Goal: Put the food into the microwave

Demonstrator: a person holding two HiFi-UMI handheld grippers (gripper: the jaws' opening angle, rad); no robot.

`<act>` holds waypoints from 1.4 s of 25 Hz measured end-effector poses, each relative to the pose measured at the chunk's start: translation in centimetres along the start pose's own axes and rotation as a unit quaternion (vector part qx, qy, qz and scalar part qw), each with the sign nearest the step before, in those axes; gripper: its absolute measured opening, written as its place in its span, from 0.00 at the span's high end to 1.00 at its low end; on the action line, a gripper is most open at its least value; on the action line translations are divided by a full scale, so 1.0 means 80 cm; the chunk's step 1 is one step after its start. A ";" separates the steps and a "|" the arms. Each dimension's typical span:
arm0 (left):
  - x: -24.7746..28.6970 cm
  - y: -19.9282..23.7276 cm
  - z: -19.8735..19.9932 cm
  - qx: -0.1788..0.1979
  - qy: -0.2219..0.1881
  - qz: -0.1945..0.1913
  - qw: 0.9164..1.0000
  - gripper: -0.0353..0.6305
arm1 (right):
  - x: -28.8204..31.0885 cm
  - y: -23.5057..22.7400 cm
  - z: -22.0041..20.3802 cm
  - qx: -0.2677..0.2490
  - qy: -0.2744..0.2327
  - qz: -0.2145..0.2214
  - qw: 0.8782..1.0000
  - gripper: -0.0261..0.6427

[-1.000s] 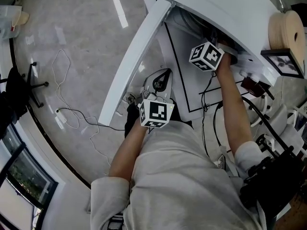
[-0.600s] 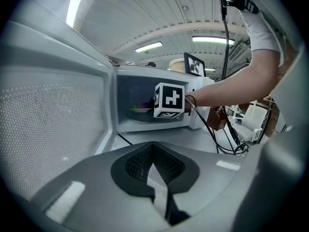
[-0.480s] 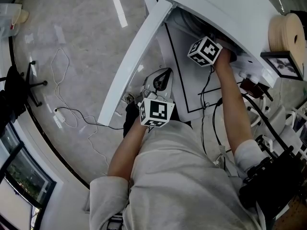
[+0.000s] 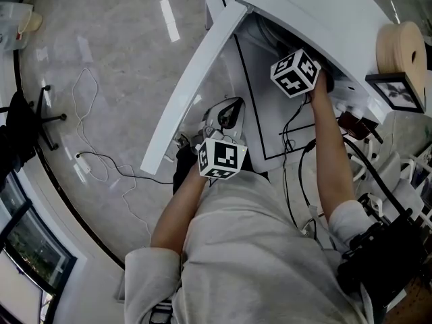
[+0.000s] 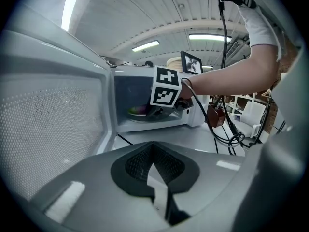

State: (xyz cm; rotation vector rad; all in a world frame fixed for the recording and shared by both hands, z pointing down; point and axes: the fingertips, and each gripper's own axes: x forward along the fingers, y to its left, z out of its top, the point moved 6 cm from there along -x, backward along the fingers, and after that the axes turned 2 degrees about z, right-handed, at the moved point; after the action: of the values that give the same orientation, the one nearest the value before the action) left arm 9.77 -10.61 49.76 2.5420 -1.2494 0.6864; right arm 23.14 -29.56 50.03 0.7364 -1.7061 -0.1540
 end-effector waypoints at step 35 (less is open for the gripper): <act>-0.104 -0.009 0.008 0.040 -0.055 -0.089 0.994 0.94 | -0.192 0.144 0.035 0.020 -0.037 -0.104 0.994 0.94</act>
State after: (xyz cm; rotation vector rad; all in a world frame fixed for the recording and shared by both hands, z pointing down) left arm 6.12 -4.71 45.05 2.7473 -1.0293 0.5761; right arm 17.46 -12.90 41.88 0.9485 -1.7038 -0.2946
